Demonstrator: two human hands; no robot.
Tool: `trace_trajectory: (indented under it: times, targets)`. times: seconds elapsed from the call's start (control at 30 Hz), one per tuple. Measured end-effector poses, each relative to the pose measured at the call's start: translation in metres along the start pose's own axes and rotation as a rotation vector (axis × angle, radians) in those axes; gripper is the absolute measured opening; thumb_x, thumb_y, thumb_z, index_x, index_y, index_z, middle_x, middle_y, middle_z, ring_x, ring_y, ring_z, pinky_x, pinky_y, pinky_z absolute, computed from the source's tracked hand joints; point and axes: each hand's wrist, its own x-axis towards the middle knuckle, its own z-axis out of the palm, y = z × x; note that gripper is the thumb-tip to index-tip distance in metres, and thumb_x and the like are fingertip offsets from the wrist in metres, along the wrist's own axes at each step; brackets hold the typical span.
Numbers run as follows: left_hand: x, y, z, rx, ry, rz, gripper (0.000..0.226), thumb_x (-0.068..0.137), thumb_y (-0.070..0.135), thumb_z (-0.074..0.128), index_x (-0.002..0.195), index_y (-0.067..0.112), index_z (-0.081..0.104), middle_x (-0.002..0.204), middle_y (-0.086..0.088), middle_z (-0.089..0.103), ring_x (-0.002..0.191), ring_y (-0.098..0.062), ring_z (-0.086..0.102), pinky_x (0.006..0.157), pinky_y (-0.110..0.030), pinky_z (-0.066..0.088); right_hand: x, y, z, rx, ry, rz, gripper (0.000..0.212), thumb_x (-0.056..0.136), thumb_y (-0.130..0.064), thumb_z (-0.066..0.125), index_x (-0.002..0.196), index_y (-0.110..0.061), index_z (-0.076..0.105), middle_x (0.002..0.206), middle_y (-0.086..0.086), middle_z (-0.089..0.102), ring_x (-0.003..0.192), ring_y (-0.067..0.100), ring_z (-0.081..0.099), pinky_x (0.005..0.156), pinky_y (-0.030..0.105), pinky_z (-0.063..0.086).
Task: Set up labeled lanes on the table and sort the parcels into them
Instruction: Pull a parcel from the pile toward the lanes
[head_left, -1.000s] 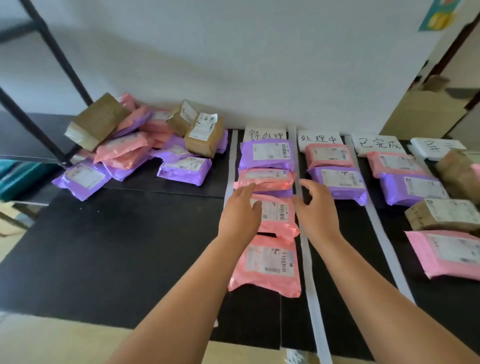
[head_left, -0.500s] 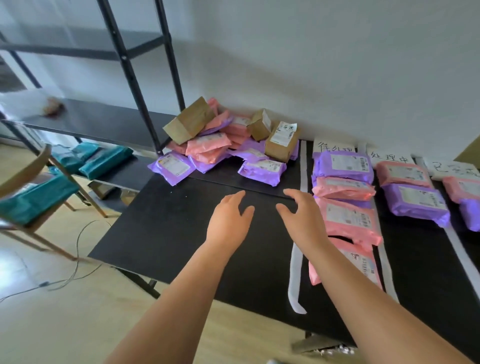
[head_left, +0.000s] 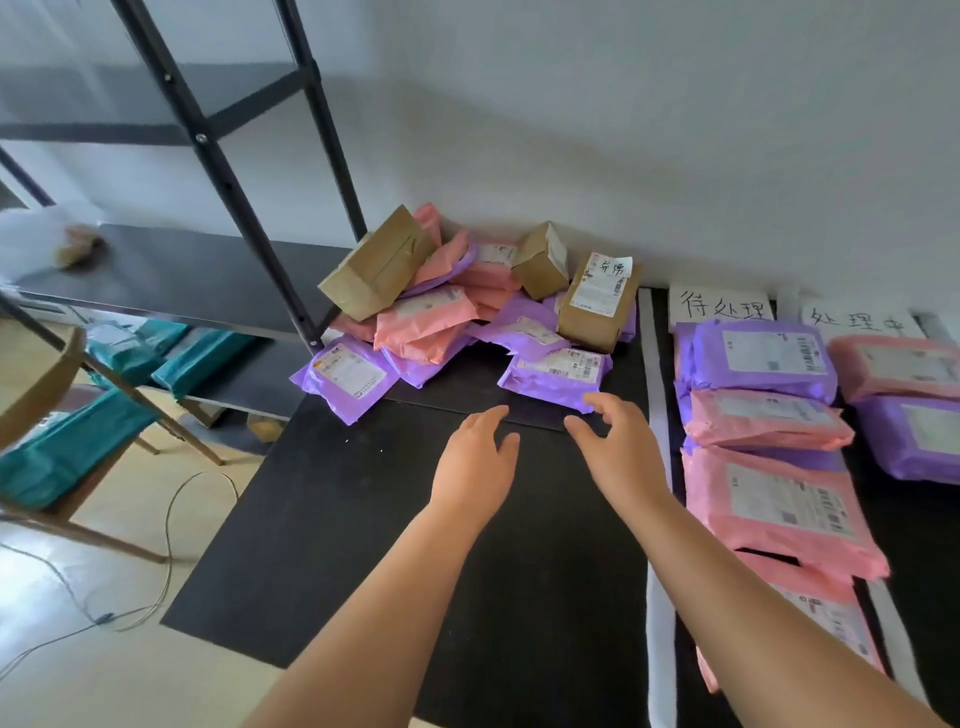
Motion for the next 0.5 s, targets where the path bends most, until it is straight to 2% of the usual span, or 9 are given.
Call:
trace_trajectory:
  times: [0.07, 0.23, 0.5]
  targets:
    - [0.022, -0.005, 0.001, 0.016, 0.007, -0.011, 0.047, 0.102, 0.029, 0.048, 0.148, 0.025, 0.041, 0.149, 0.003, 0.043, 0.133, -0.018, 0.046, 0.108, -0.037, 0.041, 0.022, 0.003, 0.006, -0.003, 0.009, 0.017, 0.04, 0.095, -0.031, 0.063, 0.132, -0.019, 0.057, 0.129, 0.002, 0.055, 0.119, 0.02, 0.054, 0.095, 0.035, 0.047]
    - [0.063, -0.019, 0.011, 0.05, -0.071, -0.022, 0.046, 0.102, 0.026, 0.048, 0.147, 0.023, 0.041, 0.147, 0.002, 0.045, 0.128, -0.021, 0.047, 0.106, -0.037, 0.041, 0.053, 0.018, 0.017, -0.041, -0.013, 0.125, 0.044, 0.094, -0.038, 0.063, 0.134, -0.02, 0.055, 0.131, 0.002, 0.056, 0.117, 0.018, 0.056, 0.086, 0.028, 0.046]
    - [0.156, -0.026, 0.027, 0.118, -0.205, 0.02, 0.048, 0.102, 0.021, 0.046, 0.149, 0.016, 0.039, 0.153, -0.002, 0.04, 0.139, -0.022, 0.038, 0.11, -0.034, 0.034, 0.105, 0.039, 0.033, -0.187, -0.046, 0.335, 0.065, 0.095, -0.051, 0.057, 0.148, -0.016, 0.042, 0.147, 0.007, 0.049, 0.134, 0.027, 0.047, 0.107, 0.044, 0.042]
